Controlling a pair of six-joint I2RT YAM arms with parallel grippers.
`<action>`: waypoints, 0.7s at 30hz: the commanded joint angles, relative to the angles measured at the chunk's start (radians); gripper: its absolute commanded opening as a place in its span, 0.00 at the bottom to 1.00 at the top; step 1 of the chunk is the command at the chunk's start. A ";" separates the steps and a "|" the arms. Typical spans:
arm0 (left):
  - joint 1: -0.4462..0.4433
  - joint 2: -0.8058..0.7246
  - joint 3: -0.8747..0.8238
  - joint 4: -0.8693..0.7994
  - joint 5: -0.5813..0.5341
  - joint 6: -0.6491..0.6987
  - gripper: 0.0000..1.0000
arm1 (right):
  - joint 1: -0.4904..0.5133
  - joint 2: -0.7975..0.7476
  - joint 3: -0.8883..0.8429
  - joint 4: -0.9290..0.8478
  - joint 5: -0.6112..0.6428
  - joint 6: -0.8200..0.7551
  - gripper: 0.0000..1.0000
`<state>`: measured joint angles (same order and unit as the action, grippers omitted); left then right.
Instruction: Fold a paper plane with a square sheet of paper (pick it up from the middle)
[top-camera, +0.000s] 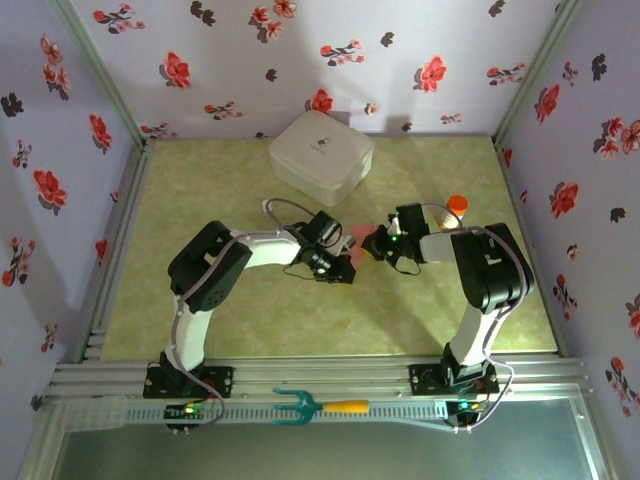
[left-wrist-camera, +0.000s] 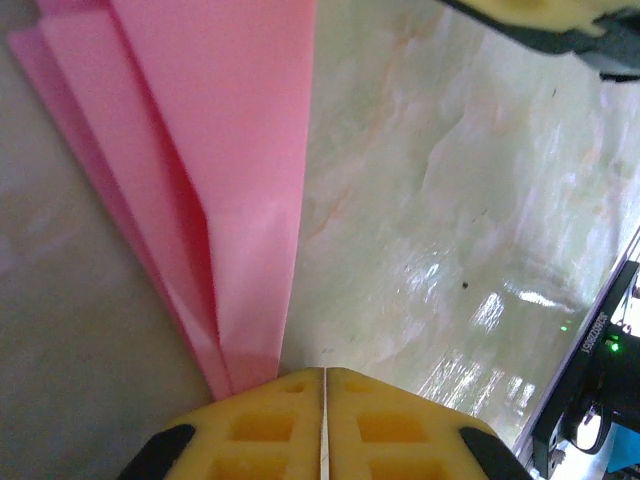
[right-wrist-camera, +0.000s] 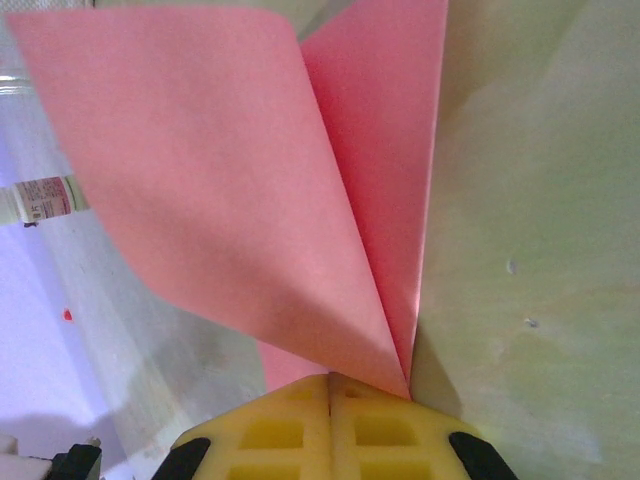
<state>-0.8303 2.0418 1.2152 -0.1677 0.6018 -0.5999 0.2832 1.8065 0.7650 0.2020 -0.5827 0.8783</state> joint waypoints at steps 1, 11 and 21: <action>0.006 -0.039 -0.048 -0.036 -0.004 -0.021 0.11 | -0.008 0.030 -0.024 -0.126 0.118 -0.027 0.03; 0.017 -0.132 -0.184 0.069 0.015 -0.076 0.04 | -0.008 0.027 -0.023 -0.128 0.114 -0.026 0.03; 0.052 -0.150 -0.081 0.228 0.002 -0.132 0.04 | -0.007 0.016 -0.027 -0.123 0.113 -0.019 0.03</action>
<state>-0.7971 1.8484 1.0645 0.0219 0.6128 -0.7067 0.2832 1.8046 0.7650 0.2001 -0.5789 0.8711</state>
